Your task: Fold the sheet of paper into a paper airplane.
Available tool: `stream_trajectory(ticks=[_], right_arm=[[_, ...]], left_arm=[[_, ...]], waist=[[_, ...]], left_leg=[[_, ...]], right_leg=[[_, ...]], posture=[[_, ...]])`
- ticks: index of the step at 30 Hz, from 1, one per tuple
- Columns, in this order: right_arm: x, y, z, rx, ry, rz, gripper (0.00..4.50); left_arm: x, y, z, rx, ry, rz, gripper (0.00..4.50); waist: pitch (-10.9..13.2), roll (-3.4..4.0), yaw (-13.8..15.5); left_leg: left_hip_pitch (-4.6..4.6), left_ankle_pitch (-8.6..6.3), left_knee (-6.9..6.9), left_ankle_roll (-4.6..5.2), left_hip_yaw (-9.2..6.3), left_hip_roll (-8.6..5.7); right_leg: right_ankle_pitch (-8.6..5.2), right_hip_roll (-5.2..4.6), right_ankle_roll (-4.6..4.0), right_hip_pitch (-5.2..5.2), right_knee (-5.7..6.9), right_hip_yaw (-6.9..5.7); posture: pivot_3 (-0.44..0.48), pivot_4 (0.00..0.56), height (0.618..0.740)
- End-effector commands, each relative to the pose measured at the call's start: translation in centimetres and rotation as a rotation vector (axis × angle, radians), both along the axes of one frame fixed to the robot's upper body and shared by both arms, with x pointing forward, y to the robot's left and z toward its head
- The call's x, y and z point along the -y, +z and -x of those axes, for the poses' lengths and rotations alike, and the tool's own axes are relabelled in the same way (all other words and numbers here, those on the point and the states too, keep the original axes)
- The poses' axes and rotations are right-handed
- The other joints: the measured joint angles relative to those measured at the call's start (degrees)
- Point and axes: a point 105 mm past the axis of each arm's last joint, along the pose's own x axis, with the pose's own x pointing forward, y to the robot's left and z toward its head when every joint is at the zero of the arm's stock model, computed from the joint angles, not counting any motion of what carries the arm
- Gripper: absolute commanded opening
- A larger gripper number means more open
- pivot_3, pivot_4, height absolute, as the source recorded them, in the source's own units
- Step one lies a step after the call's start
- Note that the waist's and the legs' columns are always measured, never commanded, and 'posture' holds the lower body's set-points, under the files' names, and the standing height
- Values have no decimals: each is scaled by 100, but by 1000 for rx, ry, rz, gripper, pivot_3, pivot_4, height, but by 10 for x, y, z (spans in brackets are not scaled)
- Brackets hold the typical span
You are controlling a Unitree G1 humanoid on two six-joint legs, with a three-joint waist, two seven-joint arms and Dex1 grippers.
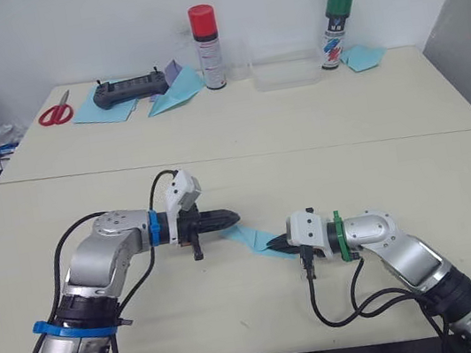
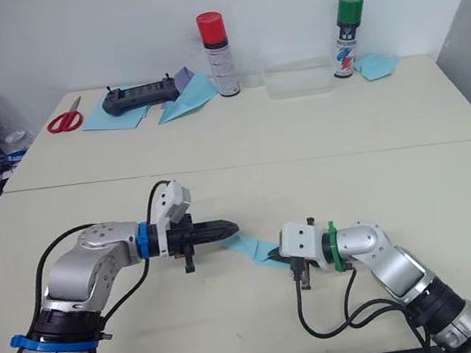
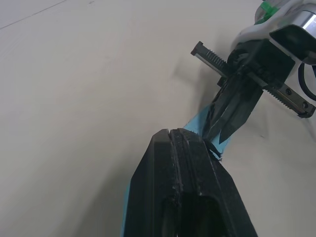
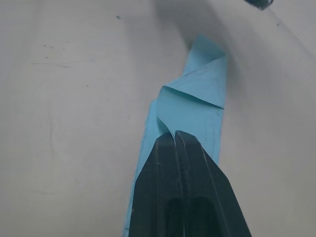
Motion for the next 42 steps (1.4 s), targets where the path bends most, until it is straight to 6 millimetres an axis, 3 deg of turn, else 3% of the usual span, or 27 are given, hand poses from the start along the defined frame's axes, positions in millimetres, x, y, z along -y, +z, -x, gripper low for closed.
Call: stream_trajectory(ticks=[1, 11, 14, 21, 23, 28, 32, 34, 37, 42], right_arm=[[4, -2, -1, 2, -3, 27, 29], [3, 0, 3, 10, 23, 27, 29], [6, 1, 7, -34, 33, 33, 553], [23, 18, 25, -113, 78, 42, 3010], [25, 28, 28, -163, 76, 9, 3010], [21, 59, 12, -220, -16, -173, 3010], [13, 66, -11, -228, -125, -281, 2056], [7, 55, -25, -226, -204, -276, 1321], [3, 40, -30, -212, -241, -224, 141], [-2, 15, -21, -198, -231, -103, 24]], left_arm=[[7, -14, -5, 75, 6, -60, 0], [9, -49, -2, 77, -39, -185, 0], [5, -57, 1, 57, -46, -211, 0], [9, -59, -1, 67, -45, -209, 0], [10, -58, -2, 68, -41, -203, 0], [10, -59, -2, 66, -45, -204, 0], [11, -60, -1, 66, -53, -206, 0], [13, -60, 0, 66, -61, -207, 0], [14, -60, 0, 65, -65, -208, 0], [15, -60, 0, 70, -76, -214, 0]], waist=[[0, 0, 4], [0, 0, 2], [-1, 1, 2], [-2, 1, 7], [-1, 1, 5], [-1, 1, 1], [-2, 1, -1], [-2, 3, -4], [-3, 4, 21], [-3, 4, 17]], left_leg=[[-1, 0, 1, 0, 0, 0], [1, 0, 2, 0, -1, -2], [3, 0, 2, 0, -1, -2], [3, 0, 2, 0, -2, -3], [4, 0, 3, 0, -2, -3], [9, 0, 7, 0, -5, -3], [7, 0, 8, 0, -5, -3], [9, 0, 6, 0, -5, -3], [4, 0, 6, 0, -5, -4], [2, 0, 2, 1, -3, -3]], right_leg=[[0, 0, 0, 0, 0, 1], [0, -1, 0, 3, 0, 0], [0, -1, 0, 6, 0, 1], [0, -2, 0, 7, 0, -1], [0, -2, 1, 8, -1, 0], [1, -1, 2, 13, 3, -1], [2, -2, 3, 14, -1, -2], [2, -1, 3, 13, 1, -1], [1, -2, 2, 10, -1, -3], [1, -2, 2, 8, -6, -3]], posture=[[0, 150, 740], [0, 150, 740], [0, 150, 740], [0, 150, 740], [0, 150, 740], [0, 150, 740], [0, 150, 740], [0, 150, 740], [0, 150, 740], [0, 150, 740]])
